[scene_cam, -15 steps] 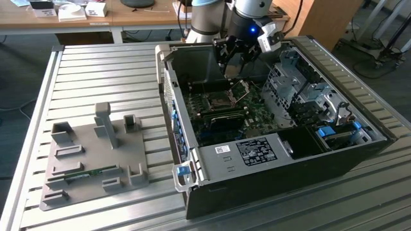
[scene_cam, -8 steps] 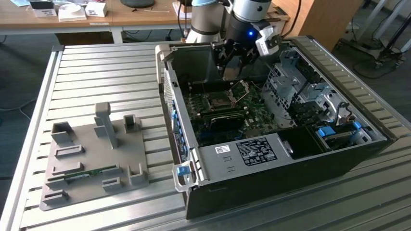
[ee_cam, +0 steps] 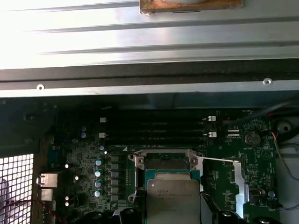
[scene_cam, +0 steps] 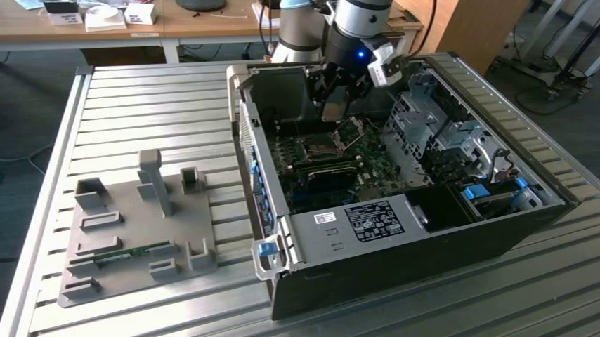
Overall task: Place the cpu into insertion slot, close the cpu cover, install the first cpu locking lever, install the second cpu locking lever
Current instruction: 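Place the cpu into insertion slot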
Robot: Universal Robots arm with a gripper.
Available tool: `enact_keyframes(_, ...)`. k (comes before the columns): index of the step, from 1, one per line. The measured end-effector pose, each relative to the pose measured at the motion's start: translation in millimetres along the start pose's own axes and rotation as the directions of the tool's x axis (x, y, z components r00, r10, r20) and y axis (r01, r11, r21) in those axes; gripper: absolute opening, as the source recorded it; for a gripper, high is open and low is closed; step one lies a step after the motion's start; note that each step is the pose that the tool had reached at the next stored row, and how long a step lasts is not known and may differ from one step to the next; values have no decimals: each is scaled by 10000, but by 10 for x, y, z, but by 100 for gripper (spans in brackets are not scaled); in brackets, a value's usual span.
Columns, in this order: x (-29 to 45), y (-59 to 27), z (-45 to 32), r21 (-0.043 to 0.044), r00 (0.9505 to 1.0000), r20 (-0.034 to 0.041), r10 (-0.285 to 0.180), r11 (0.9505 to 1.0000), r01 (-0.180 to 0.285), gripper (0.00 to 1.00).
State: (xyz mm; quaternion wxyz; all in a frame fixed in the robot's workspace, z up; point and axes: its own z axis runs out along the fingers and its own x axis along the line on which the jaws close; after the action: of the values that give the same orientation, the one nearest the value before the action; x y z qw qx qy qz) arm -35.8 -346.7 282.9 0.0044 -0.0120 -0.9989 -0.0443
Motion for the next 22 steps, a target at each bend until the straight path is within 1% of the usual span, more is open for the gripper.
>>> enact_keyframes(11, 31, -26, 95, -1, 10000, 54, -57, 10000, 57, 54)
enact_keyframes(22, 33, -27, 100, -1, 10000, 55, -68, 10000, 68, 54)
